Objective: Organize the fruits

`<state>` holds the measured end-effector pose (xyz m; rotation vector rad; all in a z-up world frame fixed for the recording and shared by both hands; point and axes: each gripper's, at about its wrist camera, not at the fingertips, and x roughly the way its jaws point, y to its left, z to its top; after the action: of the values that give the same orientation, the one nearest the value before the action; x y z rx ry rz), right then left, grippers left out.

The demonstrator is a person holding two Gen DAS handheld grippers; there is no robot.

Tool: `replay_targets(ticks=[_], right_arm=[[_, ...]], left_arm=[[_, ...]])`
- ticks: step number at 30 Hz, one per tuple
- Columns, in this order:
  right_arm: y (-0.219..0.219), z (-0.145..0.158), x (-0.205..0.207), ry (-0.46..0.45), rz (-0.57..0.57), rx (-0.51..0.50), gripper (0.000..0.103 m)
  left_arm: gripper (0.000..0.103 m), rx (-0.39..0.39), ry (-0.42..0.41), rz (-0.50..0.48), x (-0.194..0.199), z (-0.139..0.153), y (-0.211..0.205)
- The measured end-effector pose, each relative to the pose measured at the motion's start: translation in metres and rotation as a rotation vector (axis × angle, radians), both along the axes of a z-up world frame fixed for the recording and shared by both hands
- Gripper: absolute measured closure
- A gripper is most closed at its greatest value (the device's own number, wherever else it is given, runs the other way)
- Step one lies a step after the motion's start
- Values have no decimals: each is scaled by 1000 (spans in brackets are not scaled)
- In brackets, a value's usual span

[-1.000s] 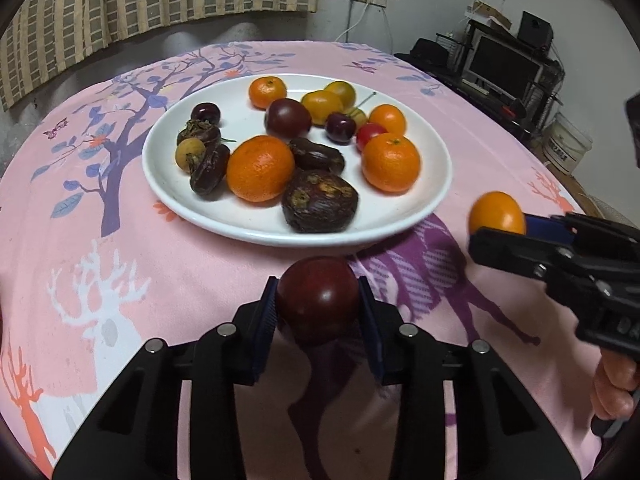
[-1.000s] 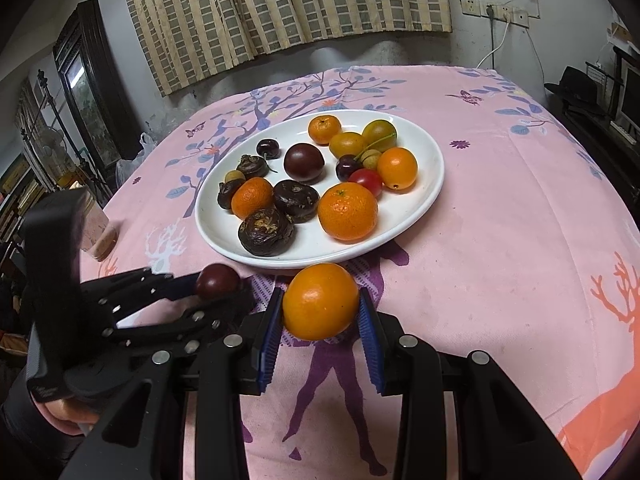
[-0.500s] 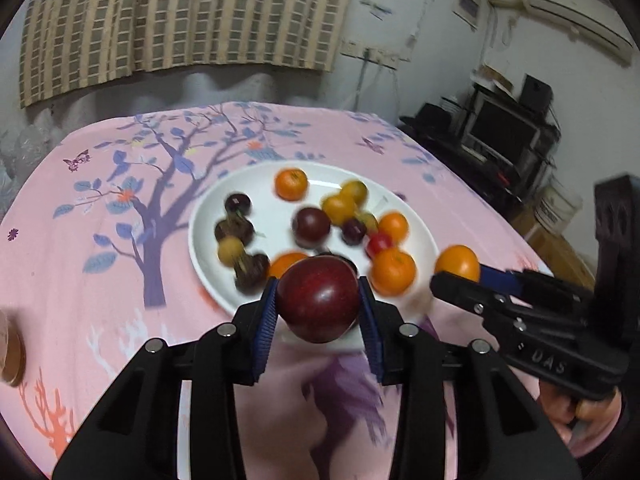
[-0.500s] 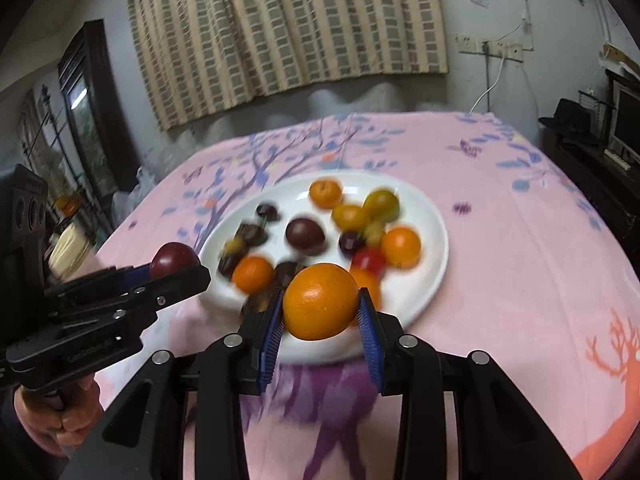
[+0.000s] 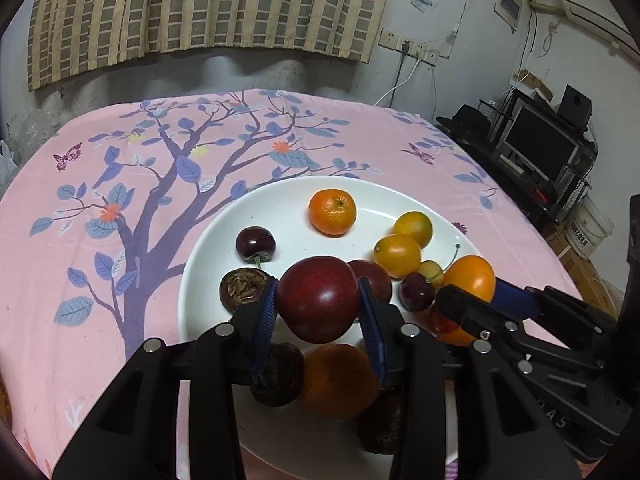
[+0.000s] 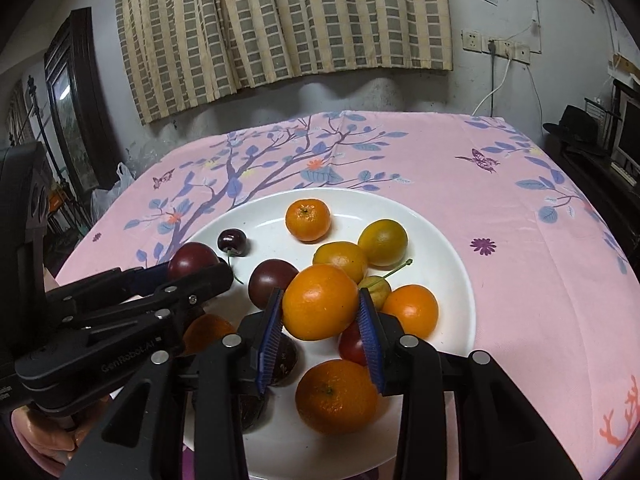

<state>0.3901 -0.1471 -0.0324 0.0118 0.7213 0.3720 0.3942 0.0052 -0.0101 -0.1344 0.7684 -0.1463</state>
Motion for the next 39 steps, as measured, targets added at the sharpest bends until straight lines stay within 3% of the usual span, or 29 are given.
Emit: replay_targets(ticks=[2,4,8,11,14,18,22,27,39], right_arm=[[-2,3,-4,-15,-4,4,56],[-6,8,-9,-22,-4,18,44],[-7,17,-30,-56,1,-3,39],[-7,19,-51,-83,3,-34,28],[-7,16,-77,-102,21,-70,25],[-10,6,-113,-99,48,-133,13],[-19,6,-136,-106,35,-125,13],[-33,3,-153,-119,-6,-135,11],[-49,1,-153,-81,-22,-93,11]], left_arm=[[32,54,-31,40,-6,4,1],[21,76,-60,73,-12,10,5],[9,70,-111,121,-35,31,18],[6,87,-137,145,-60,40,25],[5,83,-114,148,-85,39,31],[5,73,-55,137,-119,21,42],[5,90,-24,164,-147,8,51],[5,113,-50,183,-171,7,52],[5,167,-56,120,-184,10,37]])
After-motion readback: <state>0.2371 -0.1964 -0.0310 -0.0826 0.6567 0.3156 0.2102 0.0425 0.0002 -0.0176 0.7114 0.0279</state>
